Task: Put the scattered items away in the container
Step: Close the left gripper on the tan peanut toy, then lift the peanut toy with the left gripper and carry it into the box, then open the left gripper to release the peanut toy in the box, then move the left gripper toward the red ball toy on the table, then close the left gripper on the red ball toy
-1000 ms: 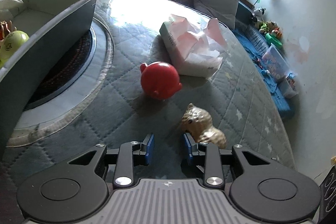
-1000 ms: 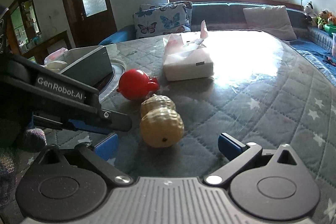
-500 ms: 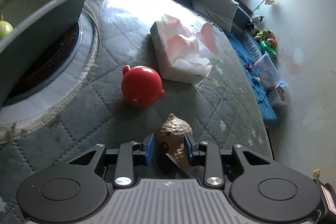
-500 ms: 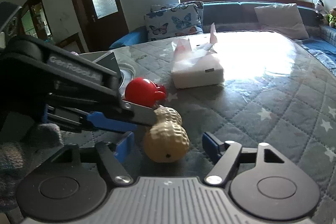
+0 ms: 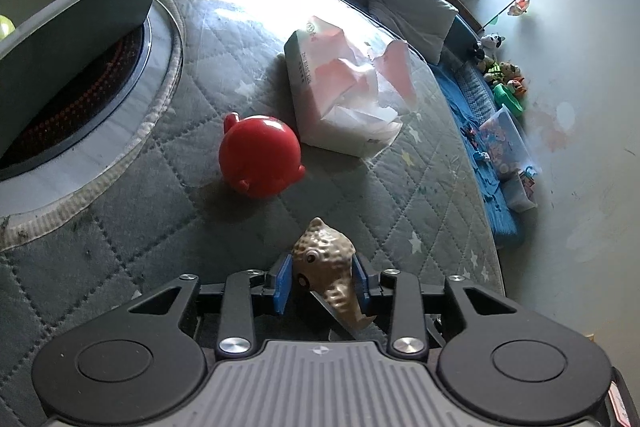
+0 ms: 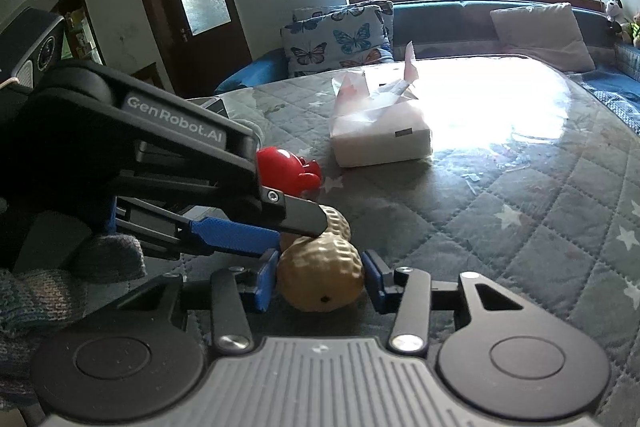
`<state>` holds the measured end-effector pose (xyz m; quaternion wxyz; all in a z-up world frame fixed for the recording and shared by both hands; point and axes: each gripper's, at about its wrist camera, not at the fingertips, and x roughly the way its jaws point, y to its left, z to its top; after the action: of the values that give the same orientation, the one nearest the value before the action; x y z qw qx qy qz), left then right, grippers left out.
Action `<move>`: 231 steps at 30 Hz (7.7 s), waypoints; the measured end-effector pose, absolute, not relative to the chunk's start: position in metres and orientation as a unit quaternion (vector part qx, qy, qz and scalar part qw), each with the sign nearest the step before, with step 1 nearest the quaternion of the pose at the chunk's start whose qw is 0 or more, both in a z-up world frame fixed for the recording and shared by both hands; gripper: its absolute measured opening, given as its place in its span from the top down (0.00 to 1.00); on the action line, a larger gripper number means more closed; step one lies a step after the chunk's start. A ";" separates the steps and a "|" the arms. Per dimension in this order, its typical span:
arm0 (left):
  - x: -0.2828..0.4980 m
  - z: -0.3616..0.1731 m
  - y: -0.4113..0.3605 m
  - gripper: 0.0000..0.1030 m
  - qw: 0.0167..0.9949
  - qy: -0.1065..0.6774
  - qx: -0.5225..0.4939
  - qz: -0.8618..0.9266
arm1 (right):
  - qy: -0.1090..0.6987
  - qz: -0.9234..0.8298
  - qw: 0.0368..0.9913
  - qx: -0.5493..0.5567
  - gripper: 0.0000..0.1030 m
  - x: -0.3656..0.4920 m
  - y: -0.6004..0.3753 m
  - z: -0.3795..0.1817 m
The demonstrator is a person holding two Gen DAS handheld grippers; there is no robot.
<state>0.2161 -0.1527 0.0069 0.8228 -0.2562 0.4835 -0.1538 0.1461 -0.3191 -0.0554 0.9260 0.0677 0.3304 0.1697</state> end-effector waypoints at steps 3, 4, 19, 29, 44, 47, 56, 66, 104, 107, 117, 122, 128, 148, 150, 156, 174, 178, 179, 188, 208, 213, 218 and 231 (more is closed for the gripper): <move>0.213 0.007 -0.152 0.66 0.823 0.483 -0.257 -0.153 | 0.331 0.171 0.925 0.070 0.56 0.144 -0.319 -0.055; 0.212 0.007 -0.151 0.66 0.824 0.481 -0.256 -0.153 | 0.331 0.172 0.925 0.070 0.56 0.143 -0.319 -0.055; 0.176 0.012 -0.130 0.67 0.852 0.451 -0.231 -0.132 | 0.339 0.209 0.916 0.055 0.56 0.122 -0.295 -0.052; 0.159 0.026 -0.094 0.68 0.868 0.426 -0.240 -0.092 | 0.337 0.256 0.905 0.037 0.56 0.126 -0.260 -0.048; 0.150 0.080 -0.009 0.68 0.904 0.326 -0.278 -0.012 | 0.259 0.361 0.896 -0.018 0.56 0.147 -0.180 0.003; 0.151 0.080 0.013 0.68 0.900 0.321 -0.295 0.010 | 0.252 0.384 0.888 -0.031 0.57 0.157 -0.155 0.007; 0.159 0.070 0.066 0.68 0.883 0.327 -0.332 0.056 | 0.271 0.430 0.860 -0.055 0.56 0.184 -0.096 0.002; 0.171 0.047 0.087 0.68 0.861 0.361 -0.352 0.065 | 0.318 0.438 0.837 -0.087 0.56 0.198 -0.068 -0.014; 0.196 0.036 0.081 0.67 0.858 0.419 -0.292 0.050 | 0.360 0.426 0.796 -0.233 0.53 0.213 -0.020 -0.026; 0.195 0.037 0.083 0.67 0.857 0.416 -0.299 0.047 | 0.359 0.426 0.799 -0.227 0.53 0.213 -0.021 -0.024; 0.183 0.044 0.085 0.67 0.860 0.401 -0.311 0.051 | 0.345 0.427 0.816 -0.183 0.51 0.206 -0.043 -0.013; 0.178 0.049 0.081 0.67 0.864 0.393 -0.311 0.051 | 0.336 0.426 0.826 -0.155 0.51 0.200 -0.056 -0.005; 0.171 0.058 0.073 0.67 0.870 0.383 -0.306 0.045 | 0.309 0.427 0.839 -0.136 0.44 0.188 -0.070 0.007; 0.150 0.085 0.017 0.67 0.894 0.358 -0.268 -0.001 | 0.259 0.390 0.881 -0.075 0.26 0.150 -0.140 0.026; 0.148 0.087 0.010 0.67 0.895 0.359 -0.264 -0.009 | 0.258 0.382 0.885 -0.070 0.25 0.148 -0.147 0.026; 0.145 0.087 -0.011 0.67 0.898 0.361 -0.249 -0.027 | 0.263 0.356 0.894 -0.066 0.25 0.140 -0.170 0.018; 0.169 0.049 -0.069 0.67 0.875 0.423 -0.222 -0.082 | 0.297 0.269 0.915 -0.038 0.18 0.141 -0.227 -0.009; 0.181 0.046 -0.074 0.67 0.870 0.424 -0.233 -0.097 | 0.305 0.248 0.919 -0.026 0.17 0.151 -0.235 -0.015; 0.185 0.045 -0.076 0.67 0.869 0.424 -0.233 -0.098 | 0.307 0.242 0.920 -0.023 0.17 0.154 -0.237 -0.017; 0.216 0.036 -0.086 0.67 0.857 0.431 -0.260 -0.113 | 0.325 0.216 0.921 0.007 0.17 0.183 -0.250 -0.033; 0.260 0.019 -0.086 0.63 0.834 0.439 -0.304 -0.141 | 0.337 0.219 0.915 0.042 0.22 0.227 -0.250 -0.054; 0.267 0.013 -0.086 0.63 0.826 0.451 -0.304 -0.147 | 0.341 0.223 0.913 0.035 0.26 0.229 -0.249 -0.056; 0.273 0.010 -0.088 0.61 0.820 0.459 -0.304 -0.156 | 0.342 0.224 0.912 0.032 0.28 0.229 -0.248 -0.056; 0.282 0.005 -0.097 0.52 0.812 0.483 -0.289 -0.156 | 0.337 0.226 0.914 0.023 0.33 0.222 -0.249 -0.053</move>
<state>0.2824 -0.0974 0.0048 0.8119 -0.2889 0.4827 -0.1563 0.2217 -0.2491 -0.0534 0.9138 0.0229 0.3368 0.2257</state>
